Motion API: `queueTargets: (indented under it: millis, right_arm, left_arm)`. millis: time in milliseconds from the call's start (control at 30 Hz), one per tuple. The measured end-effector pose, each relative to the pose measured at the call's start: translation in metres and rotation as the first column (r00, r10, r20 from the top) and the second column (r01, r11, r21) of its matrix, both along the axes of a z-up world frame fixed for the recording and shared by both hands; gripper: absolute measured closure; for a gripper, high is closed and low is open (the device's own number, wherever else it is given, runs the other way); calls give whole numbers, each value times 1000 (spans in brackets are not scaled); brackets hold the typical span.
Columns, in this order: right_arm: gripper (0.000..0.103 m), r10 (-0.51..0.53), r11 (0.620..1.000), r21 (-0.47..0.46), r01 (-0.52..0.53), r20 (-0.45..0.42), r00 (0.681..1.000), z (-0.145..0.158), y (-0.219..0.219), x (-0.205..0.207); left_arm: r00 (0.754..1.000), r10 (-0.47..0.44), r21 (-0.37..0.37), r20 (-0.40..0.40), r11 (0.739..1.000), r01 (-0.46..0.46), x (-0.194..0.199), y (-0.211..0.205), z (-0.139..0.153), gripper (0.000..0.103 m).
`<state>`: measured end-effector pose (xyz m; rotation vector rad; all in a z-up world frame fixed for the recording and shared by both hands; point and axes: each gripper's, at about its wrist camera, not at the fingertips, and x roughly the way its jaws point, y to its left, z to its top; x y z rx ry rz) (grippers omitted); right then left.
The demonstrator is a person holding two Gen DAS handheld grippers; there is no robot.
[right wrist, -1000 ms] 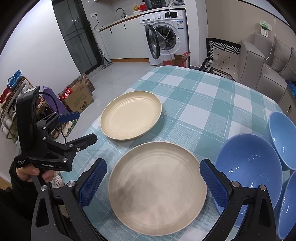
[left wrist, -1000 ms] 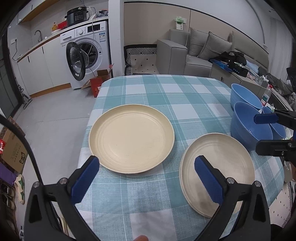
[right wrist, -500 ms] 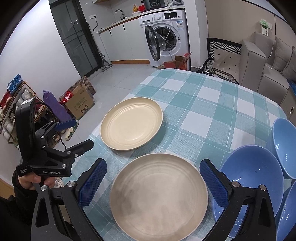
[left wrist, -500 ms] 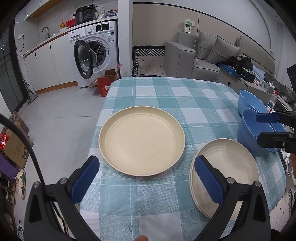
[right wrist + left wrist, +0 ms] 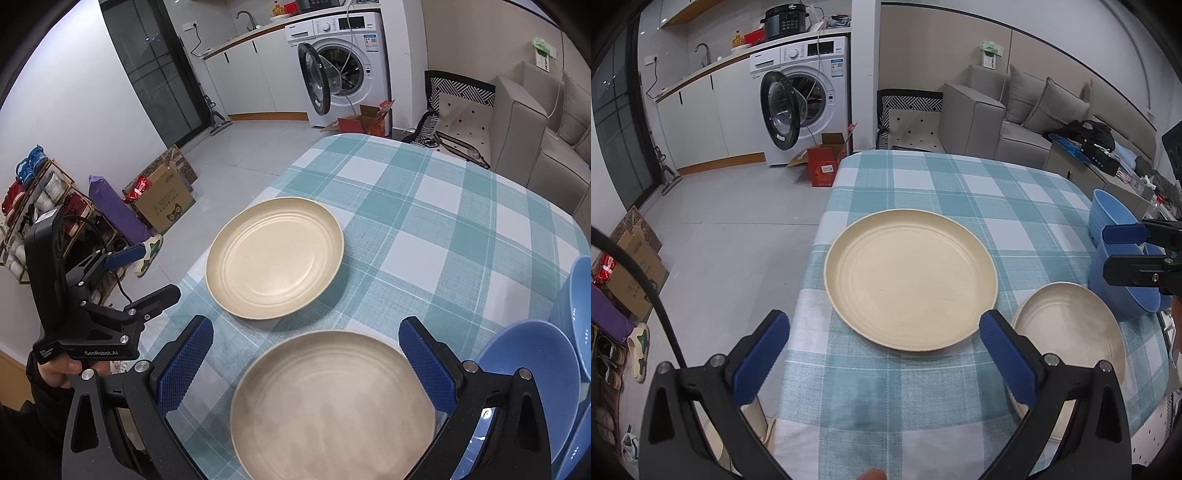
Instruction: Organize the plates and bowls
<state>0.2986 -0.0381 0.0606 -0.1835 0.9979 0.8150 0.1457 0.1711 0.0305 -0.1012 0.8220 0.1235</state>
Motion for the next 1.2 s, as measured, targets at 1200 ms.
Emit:
queueTargets:
  millis: [1200]
  right_arm:
    - [1,28,997,-67,-34,-90,996,-46,70,64]
  left_arm:
    - [991,94,-3,-96,996,-94,49,44,-36,0]
